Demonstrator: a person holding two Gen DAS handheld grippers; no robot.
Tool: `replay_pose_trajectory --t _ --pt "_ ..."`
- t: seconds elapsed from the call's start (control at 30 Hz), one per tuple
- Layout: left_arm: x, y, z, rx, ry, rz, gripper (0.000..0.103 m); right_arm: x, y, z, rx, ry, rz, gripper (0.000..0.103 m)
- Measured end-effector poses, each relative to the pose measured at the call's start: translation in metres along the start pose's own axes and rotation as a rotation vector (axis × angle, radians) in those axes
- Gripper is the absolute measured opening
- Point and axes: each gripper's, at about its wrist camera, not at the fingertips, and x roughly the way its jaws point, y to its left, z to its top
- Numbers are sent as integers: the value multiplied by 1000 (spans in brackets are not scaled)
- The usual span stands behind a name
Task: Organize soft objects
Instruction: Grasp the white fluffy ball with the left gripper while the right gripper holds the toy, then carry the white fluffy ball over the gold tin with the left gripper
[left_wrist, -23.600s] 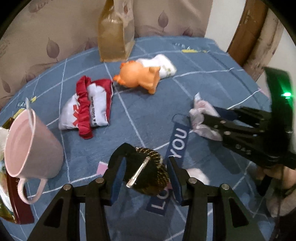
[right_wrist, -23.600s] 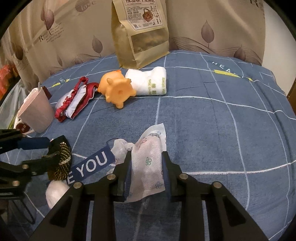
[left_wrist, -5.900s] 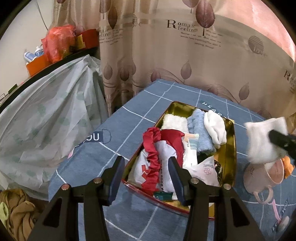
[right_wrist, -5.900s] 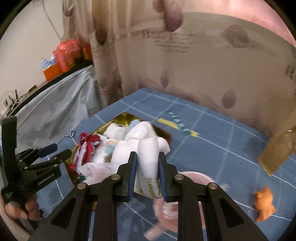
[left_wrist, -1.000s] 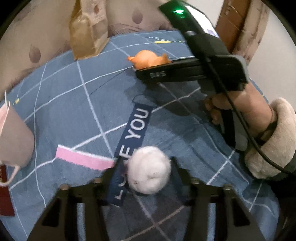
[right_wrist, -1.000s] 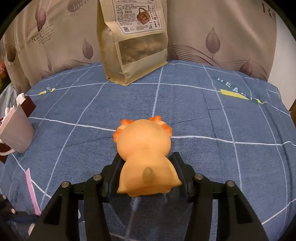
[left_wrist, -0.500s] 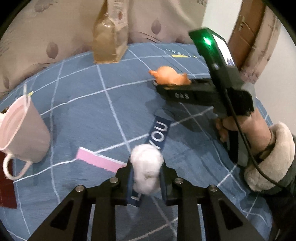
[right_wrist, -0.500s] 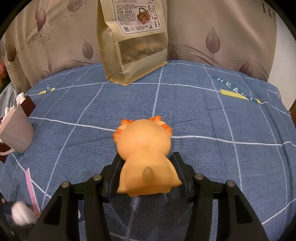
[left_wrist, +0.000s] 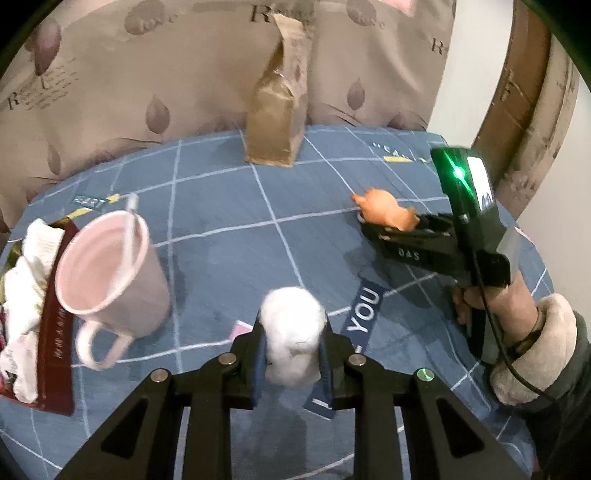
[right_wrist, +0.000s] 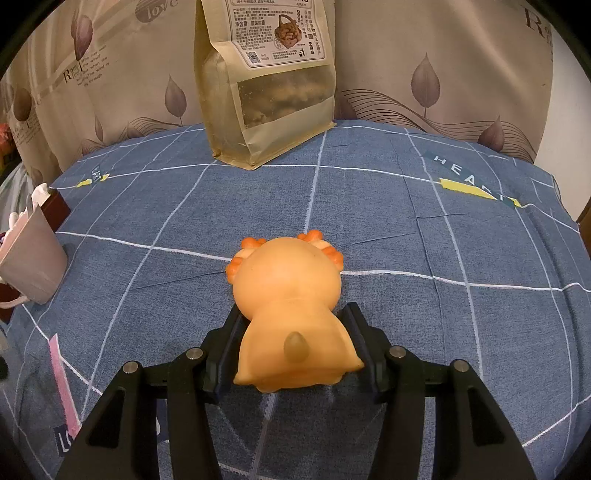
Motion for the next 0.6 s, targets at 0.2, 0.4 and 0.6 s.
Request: replay_pose_trajectory --t 0.2,0.4,0.6 --pt "-15 21 5 -22 -34 59 24 0 0 0 0 0 0 51" --pt "-34 57 12 -68 -73 145 24 0 0 0 0 0 -1 51" --pt "-51 100 14 -130 -92 249 24 0 0 0 -1 0 -2 51"
